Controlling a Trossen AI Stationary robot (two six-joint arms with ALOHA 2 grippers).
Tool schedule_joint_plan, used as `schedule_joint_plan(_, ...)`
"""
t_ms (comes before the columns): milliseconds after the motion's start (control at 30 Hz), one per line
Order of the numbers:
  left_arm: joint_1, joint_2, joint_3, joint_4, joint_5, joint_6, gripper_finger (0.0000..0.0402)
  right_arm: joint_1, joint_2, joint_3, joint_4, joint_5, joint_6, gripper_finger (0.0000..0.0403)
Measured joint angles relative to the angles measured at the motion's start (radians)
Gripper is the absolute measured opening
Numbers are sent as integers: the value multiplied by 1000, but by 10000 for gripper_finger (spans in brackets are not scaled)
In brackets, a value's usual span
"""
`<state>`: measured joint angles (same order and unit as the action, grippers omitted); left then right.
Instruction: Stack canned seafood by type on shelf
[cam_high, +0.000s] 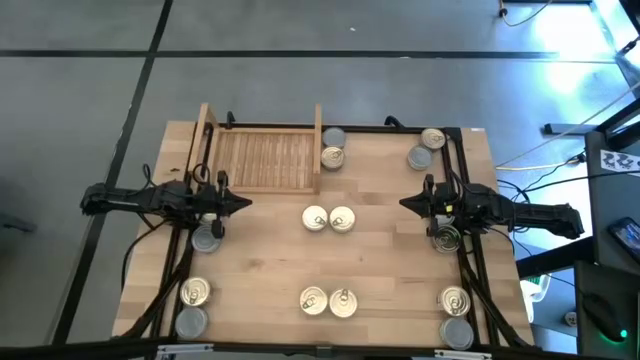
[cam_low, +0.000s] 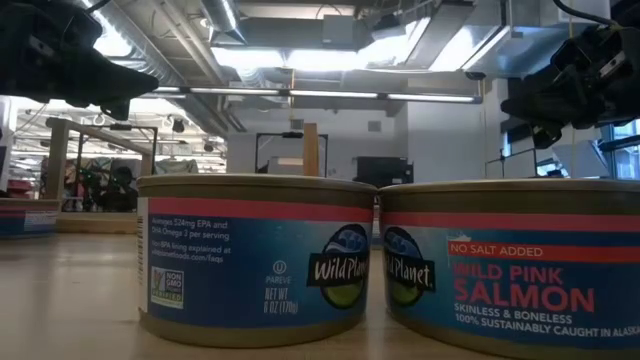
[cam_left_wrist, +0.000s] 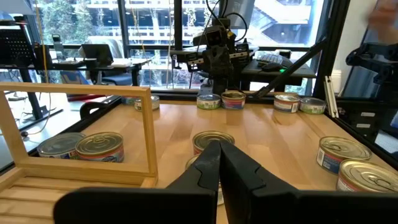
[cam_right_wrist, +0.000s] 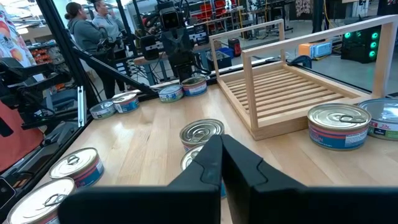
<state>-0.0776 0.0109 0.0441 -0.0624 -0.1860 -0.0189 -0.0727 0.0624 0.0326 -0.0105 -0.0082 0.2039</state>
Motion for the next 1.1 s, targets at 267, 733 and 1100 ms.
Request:
schedule_joint_plan(267,0,0,0,0,0,2,5,0,0,0,0,0,0,10)
schedule_joint_plan(733,0,0,0,65,-1,182,5,0,0,0,7,0,0,10)
schedule_joint_plan(1100,0,0,0,237,-1,106,5,0,0,0,18,63,106,10)
